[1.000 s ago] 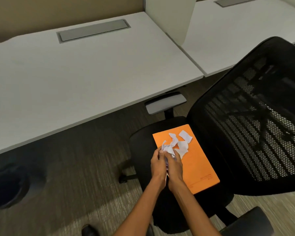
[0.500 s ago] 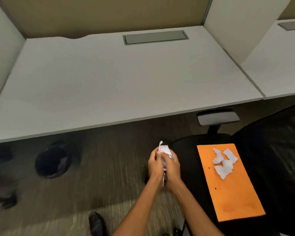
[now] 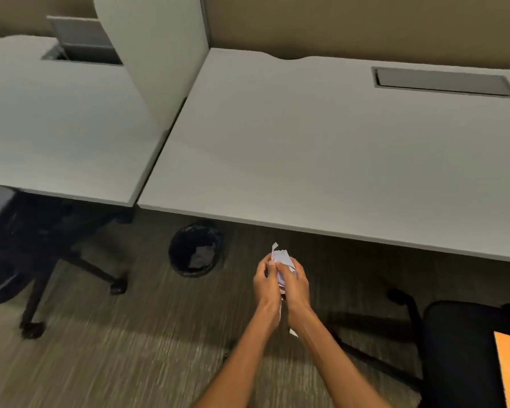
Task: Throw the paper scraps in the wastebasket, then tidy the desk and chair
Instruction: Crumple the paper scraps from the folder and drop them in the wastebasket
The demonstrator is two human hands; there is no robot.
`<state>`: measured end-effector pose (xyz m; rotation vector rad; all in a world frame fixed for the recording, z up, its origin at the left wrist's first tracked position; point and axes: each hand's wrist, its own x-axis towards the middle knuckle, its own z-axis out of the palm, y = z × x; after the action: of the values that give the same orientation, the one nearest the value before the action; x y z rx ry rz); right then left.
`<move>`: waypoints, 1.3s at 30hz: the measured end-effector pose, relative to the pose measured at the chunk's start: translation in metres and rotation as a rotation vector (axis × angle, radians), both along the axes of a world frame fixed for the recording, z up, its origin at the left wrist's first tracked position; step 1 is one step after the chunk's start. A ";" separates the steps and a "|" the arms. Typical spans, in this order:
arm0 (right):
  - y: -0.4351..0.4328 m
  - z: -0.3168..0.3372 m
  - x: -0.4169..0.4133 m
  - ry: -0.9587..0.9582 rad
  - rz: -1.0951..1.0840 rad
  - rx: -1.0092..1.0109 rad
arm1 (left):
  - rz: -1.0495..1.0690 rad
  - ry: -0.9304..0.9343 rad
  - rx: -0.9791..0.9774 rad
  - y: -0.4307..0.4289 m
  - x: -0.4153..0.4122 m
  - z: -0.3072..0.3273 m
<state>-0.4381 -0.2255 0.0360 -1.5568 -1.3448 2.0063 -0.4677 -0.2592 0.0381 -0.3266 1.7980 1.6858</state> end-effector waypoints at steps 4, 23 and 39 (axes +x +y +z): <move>-0.044 -0.013 -0.067 -0.019 0.112 -0.043 | 0.108 -0.025 -0.019 -0.048 -0.065 -0.020; -0.116 -0.119 -0.284 -0.035 0.418 -0.264 | 0.506 -0.197 0.002 -0.145 -0.272 -0.143; -0.086 -0.179 -0.337 0.051 0.677 0.016 | 0.358 -0.100 0.089 -0.144 -0.353 -0.183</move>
<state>-0.7746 -0.3113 -0.1434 -1.1113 -2.0576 2.3535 -0.8212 -0.4033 -0.1447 -0.7154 1.6566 1.9456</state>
